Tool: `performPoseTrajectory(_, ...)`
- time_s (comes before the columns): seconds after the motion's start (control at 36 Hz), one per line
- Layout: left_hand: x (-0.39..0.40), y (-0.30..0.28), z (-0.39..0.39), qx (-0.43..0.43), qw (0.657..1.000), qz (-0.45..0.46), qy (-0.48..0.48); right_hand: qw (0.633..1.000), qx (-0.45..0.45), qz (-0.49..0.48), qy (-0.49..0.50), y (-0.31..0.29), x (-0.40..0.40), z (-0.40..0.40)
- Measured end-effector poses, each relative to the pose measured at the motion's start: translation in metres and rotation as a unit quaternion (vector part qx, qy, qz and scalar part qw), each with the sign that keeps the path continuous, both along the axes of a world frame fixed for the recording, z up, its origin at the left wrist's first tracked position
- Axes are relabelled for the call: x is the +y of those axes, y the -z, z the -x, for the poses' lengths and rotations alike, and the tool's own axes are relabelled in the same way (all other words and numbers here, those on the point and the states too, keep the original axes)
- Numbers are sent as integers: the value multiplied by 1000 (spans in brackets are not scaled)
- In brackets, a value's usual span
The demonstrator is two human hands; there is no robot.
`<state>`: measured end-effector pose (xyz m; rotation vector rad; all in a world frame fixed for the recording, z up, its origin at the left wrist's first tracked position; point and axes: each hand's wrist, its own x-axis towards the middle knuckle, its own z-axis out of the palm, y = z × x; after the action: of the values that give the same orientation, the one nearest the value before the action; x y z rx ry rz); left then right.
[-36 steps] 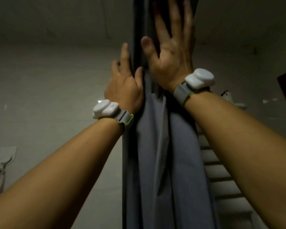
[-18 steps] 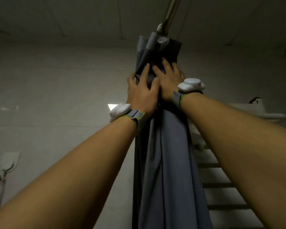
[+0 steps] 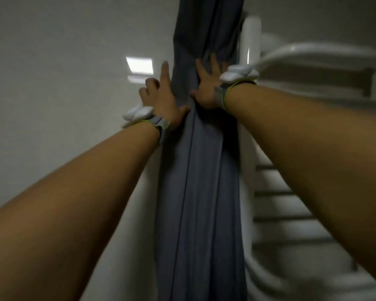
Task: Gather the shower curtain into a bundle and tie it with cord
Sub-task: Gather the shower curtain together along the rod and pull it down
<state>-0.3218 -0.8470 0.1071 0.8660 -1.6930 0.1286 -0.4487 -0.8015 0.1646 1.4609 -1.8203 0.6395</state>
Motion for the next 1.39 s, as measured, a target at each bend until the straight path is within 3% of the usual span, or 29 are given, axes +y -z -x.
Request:
performPoseTrajectory(0.08,16,74,-7,79,977,-95,173,998,-40,44,-32,77,18,-11)
performPoseTrajectory(0.19,53,187,-18,166,934,-180,259,984,-27,135,-117,191,66,-17)
performPoseTrajectory(0.25,80,248,-25,193,930,-203,237,970,-39,166,-174,250,98,-13)
performPoseTrajectory(0.36,124,348,-35,182,927,-280,169,943,-177,132,-249,369,147,-2)
performPoseTrajectory(0.56,164,466,-53,54,919,-390,4,887,-407,36,-215,513,180,1)
performPoseTrajectory(0.67,193,531,-67,0,881,-468,-72,818,-525,-135,-192,601,200,-2)
performPoseTrajectory(0.75,209,565,-83,-30,862,-483,-149,793,-526,-268,-150,681,197,14)
performPoseTrajectory(0.83,220,588,-122,20,845,-484,-228,760,-534,-346,-133,759,195,41)
performPoseTrajectory(0.92,228,605,-159,39,815,-508,-277,748,-551,-343,-140,767,208,47)
performPoseTrajectory(1.0,239,625,-158,-49,793,-567,-220,736,-568,-333,-154,728,223,24)
performPoseTrajectory(1.08,256,647,-126,-140,766,-612,-139,690,-586,-384,-184,704,222,-5)
performPoseTrajectory(1.17,273,663,-107,-136,787,-598,-74,693,-539,-447,-173,698,214,-32)
performPoseTrajectory(1.28,276,668,-112,-8,792,-594,-140,739,-500,-432,-132,697,208,-33)
performPoseTrajectory(1.33,276,673,-112,-3,806,-576,-135,753,-522,-387,-101,716,203,-17)
performPoseTrajectory(1.39,281,680,-106,-42,814,-572,-92,743,-524,-401,-110,718,210,-12)
